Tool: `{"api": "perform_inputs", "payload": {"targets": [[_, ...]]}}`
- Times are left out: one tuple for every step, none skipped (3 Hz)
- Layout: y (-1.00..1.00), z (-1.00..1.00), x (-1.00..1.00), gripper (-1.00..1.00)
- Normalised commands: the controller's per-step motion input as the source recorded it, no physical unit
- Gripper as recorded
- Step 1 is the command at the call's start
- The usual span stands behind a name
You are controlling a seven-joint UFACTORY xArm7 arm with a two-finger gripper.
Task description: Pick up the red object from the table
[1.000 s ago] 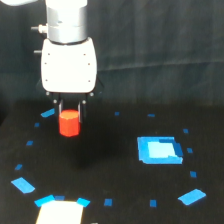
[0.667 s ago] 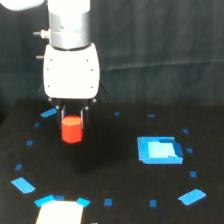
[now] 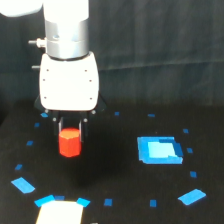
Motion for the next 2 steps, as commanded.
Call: {"api": "perform_inputs", "payload": {"targets": [[0.84,0.69,0.32,-0.84],[-0.35,-1.00,-0.01,-1.00]]}}
